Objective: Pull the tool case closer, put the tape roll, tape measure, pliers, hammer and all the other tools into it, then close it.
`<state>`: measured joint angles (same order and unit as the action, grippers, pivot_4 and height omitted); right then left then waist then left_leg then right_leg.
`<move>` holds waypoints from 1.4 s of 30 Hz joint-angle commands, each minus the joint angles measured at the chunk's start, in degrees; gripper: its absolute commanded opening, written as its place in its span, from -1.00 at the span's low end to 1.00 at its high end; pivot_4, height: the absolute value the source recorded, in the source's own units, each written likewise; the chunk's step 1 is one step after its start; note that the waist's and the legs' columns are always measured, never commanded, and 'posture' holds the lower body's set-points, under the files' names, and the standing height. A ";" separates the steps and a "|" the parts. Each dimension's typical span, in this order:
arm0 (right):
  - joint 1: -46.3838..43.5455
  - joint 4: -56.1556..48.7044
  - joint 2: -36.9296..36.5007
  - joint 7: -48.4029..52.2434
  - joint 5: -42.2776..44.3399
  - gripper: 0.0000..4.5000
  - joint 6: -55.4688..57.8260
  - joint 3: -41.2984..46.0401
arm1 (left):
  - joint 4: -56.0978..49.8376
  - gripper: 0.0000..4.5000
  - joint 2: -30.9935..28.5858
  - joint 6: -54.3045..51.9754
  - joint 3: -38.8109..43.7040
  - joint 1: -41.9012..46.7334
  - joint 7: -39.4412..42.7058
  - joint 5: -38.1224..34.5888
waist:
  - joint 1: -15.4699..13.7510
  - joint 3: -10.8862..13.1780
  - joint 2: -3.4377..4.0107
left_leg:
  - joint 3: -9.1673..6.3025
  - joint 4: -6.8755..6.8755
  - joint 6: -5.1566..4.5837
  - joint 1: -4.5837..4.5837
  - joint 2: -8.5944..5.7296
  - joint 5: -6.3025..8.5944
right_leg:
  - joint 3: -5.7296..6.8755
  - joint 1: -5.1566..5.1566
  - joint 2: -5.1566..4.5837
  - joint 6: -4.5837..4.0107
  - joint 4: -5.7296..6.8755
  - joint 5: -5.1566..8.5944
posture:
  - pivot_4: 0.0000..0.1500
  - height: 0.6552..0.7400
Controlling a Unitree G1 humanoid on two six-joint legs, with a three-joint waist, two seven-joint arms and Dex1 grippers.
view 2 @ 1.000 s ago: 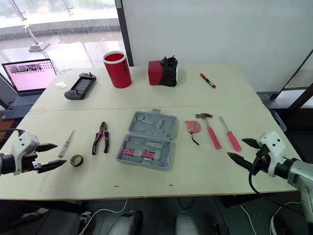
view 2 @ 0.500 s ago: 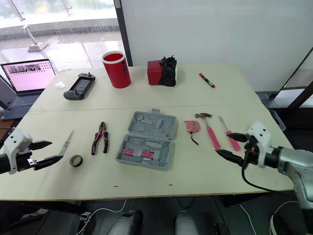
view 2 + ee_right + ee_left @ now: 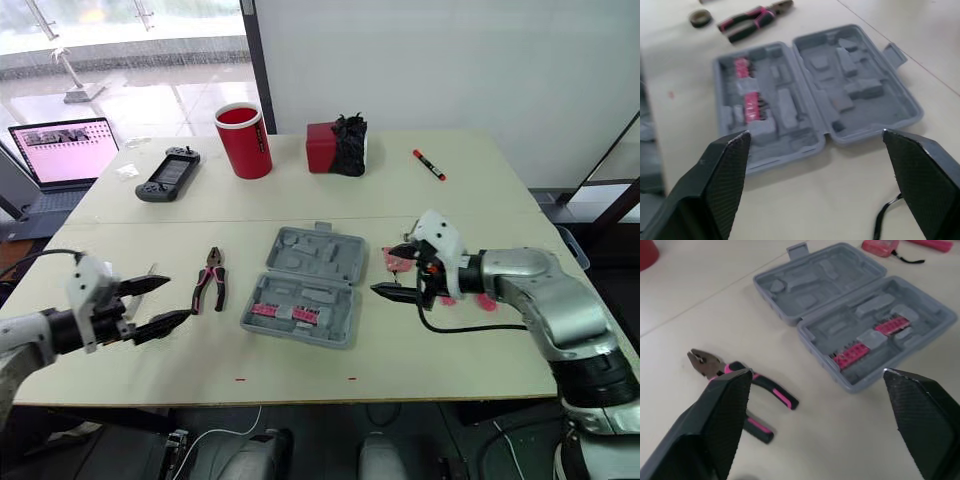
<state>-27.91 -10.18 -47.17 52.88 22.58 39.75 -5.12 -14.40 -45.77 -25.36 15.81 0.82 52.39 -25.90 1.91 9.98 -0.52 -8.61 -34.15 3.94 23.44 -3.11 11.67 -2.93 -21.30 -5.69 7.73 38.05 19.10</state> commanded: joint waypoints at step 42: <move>-14.14 41.87 21.73 2.82 -27.59 -0.98 -29.39 -14.69 | 76.49 -1.00 20.92 34.76 -24.43 45.31 11.31 28.59 | 2.22 0.02 -0.07 | -0.08 -0.20 0.19 0.01 -0.11 -0.14 | -0.02 -0.05 0.09 0.19 0.33 -0.10 | 1.00 1.00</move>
<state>-40.78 33.90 -26.65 55.03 -5.31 11.51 -19.97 64.05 -24.98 8.87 -8.16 46.78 60.77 2.80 4.13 9.99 -0.60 -8.69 -34.35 4.13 23.45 -3.21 11.53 -2.94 -21.35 -5.60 7.92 38.38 19.01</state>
